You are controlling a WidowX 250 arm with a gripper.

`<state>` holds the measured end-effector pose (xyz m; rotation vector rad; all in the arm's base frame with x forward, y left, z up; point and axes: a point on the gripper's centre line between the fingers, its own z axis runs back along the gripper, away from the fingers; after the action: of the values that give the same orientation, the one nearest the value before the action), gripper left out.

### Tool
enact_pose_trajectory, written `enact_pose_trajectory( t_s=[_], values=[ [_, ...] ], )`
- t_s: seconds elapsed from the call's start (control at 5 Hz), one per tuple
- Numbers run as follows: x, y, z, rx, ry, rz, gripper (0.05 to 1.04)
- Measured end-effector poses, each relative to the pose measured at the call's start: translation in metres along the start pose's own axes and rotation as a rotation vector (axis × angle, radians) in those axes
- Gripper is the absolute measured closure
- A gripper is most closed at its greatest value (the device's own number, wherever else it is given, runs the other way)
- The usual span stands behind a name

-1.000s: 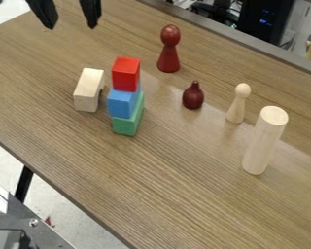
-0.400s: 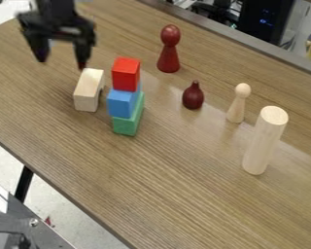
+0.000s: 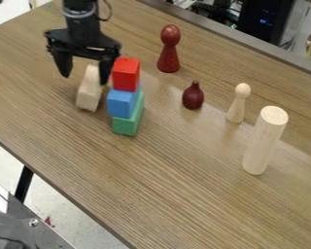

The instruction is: Move the arch in the middle of the table

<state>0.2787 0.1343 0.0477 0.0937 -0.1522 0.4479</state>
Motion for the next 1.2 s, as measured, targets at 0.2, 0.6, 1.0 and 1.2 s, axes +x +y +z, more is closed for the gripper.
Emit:
enact_pose_trajectory(
  t_s=[0.2, 0.6, 1.0, 1.2],
  values=[
    [0.004, -0.005, -0.004, -0.005, 0.007, 0.014, 0.085],
    [0.007, -0.006, -0.001, -0.010, 0.009, 0.029, 0.125],
    [0.012, -0.002, -0.017, 0.026, 0.017, 0.039, 0.520],
    [0.019, 0.000, -0.018, 0.035, 0.006, 0.044, 0.520]
  ],
)
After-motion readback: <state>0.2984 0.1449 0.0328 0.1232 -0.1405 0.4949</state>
